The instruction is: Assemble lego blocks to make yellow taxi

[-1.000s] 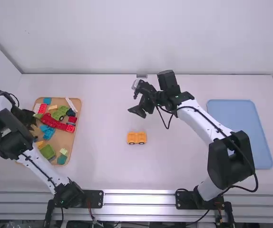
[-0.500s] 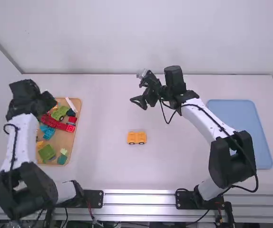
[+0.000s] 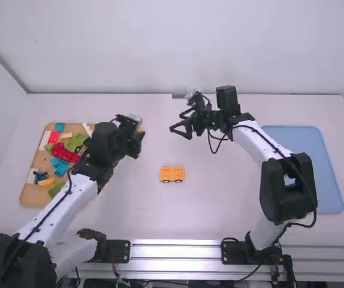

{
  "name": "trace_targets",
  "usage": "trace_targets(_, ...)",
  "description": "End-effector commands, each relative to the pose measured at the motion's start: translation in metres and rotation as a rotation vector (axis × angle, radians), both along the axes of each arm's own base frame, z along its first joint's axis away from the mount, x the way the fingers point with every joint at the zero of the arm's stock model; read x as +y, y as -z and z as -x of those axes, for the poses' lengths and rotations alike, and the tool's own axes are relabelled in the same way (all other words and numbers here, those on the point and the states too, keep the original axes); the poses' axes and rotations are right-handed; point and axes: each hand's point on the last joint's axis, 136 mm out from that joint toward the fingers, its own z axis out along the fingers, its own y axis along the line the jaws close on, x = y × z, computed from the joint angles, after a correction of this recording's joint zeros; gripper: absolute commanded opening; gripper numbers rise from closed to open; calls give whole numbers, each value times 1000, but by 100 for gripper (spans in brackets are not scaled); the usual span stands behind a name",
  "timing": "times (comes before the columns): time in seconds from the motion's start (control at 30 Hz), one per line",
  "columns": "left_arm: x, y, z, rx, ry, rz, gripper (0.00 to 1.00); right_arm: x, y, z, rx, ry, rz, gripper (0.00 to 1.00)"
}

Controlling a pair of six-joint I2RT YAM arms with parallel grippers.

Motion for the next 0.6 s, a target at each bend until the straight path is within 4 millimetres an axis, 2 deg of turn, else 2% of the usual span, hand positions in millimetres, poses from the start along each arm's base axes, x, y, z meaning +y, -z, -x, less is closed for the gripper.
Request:
trace_targets(0.0, -20, 10, 1, -43, 93, -111, 2, 6, -16, 9, 23, -65, -64, 99)
trace_targets(0.13, -35, 19, -6, -61, 85, -150, 2, 3, -4, 13, 71, -48, -20, 98)
trace_targets(0.33, -71, 47, -13, -77, 176, -195, 2, 3, 10, 20, 92, -71, 3, 100)
trace_targets(0.43, -79, 54, -17, -85, 186, -186, 2, 5, 20, 15, 110, -62, 8, 92)
trace_targets(0.57, -85, 54, -20, -84, 183, -141, 2, 8, 33, 8, 161, -60, -18, 88)
